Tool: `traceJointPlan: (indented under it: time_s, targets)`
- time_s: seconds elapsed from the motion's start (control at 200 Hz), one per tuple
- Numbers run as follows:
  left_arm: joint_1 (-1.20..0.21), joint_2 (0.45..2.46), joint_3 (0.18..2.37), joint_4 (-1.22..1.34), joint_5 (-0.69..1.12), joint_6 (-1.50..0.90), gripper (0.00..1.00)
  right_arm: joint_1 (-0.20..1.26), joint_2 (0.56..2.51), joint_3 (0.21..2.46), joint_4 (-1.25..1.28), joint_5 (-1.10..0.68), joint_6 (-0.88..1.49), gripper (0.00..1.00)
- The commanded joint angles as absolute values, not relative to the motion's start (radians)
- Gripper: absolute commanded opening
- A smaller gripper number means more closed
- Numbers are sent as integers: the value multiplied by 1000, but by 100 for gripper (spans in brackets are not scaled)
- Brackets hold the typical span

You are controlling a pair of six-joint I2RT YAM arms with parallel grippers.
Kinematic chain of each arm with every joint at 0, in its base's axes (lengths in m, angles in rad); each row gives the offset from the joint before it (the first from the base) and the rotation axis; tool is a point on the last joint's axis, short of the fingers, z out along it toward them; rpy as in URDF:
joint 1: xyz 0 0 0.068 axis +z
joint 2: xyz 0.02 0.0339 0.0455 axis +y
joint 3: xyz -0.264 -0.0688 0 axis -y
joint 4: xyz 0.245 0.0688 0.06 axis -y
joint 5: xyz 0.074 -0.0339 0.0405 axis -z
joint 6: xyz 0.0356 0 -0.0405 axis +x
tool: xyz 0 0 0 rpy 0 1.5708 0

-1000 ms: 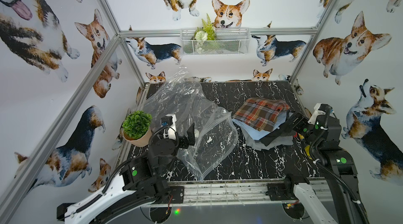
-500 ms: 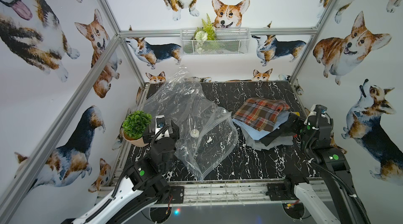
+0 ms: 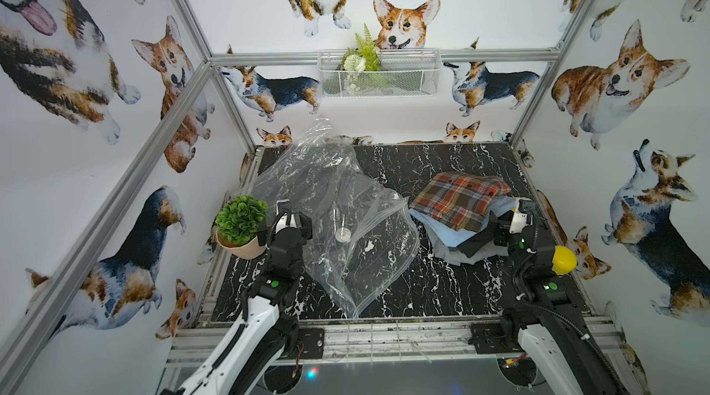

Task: Take the shirt out of the vacuum bag
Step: Reset both arms

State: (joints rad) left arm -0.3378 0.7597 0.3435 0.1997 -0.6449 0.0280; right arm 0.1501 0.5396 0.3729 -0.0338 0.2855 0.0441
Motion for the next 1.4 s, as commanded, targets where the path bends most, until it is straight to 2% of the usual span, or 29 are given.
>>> traceJointPlan:
  time_s: [0.0,0.09,0.4,0.621,0.761,0.981,1.156,1.241,1.321,1.396]
  targets:
    - [-318,876,354,386,-584,38,100,150,589,362,159,186,-24,100]
    - [-292,989,377,444,-527,7,100,149,675,362,202,126,-58,100]
    - [-217,1279,445,603,-425,-17,100,112,958,363,378,105,-66,100]
    - [-201,1355,477,577,-359,46,100,74,1058,341,450,61,-69,100]
    - [-191,1404,437,661,-382,22,100,49,1086,332,478,0,-81,100]
    - [-166,1516,464,745,-301,64,100,32,1174,325,534,-63,-77,100]
    - [-120,1533,415,837,-277,15,100,31,1254,289,729,-68,-10,100]
    - [-121,1549,387,898,-263,16,100,36,1324,256,832,-148,-49,100]
    - [-120,1562,380,918,-245,25,100,35,1352,241,878,-80,-22,100]
    - [-120,1564,379,925,-245,24,100,35,1418,231,960,-102,-31,100]
